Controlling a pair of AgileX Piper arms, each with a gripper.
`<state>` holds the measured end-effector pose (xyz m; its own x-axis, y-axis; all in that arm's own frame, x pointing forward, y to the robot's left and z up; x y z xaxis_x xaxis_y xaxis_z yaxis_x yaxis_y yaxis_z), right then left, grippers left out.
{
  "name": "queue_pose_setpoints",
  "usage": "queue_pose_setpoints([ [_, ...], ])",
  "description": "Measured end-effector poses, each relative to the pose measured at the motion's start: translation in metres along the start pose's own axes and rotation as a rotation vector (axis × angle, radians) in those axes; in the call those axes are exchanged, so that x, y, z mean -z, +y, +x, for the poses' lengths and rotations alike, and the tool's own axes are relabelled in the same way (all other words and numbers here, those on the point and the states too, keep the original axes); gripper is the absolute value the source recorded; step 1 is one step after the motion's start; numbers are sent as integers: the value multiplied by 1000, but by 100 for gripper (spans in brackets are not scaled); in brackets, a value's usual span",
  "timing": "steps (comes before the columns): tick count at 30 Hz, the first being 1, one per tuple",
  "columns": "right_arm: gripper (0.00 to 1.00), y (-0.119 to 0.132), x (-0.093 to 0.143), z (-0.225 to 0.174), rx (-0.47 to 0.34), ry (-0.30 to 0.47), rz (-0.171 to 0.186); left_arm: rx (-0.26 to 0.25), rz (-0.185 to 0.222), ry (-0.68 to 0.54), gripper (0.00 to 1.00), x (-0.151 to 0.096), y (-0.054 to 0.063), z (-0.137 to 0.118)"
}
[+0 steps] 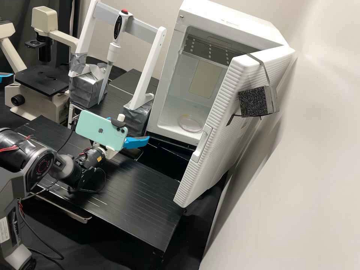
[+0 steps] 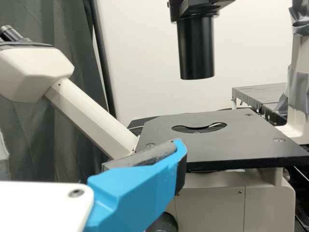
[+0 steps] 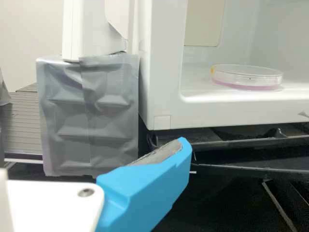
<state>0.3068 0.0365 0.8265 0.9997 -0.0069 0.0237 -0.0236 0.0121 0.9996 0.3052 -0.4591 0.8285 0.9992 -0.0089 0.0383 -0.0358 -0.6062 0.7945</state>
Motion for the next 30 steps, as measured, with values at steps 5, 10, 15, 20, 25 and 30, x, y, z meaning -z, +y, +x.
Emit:
queue_pose_setpoints([
  [5, 100, 0, 0, 0, 0, 0, 0, 0, 0, 0, 100, 0, 0, 0],
  [10, 100, 2, -7, -11, -7, -8, -10, 0, 0, 0, 100, 0, 0, 0],
  [15, 100, 16, -21, -41, -36, -3, 13, 0, 0, 0, 100, 0, 0, 0],
  [20, 100, 45, -41, -65, -106, 22, 62, 0, 0, 0, 100, 0, 0, 0],
  [25, 100, 71, -63, -68, -187, -16, 93, 0, 0, 0, 100, 0, 0, 0],
  [30, 100, 96, -74, -48, -242, -30, 92, 0, 0, 0, 100, 0, 0, 0],
])
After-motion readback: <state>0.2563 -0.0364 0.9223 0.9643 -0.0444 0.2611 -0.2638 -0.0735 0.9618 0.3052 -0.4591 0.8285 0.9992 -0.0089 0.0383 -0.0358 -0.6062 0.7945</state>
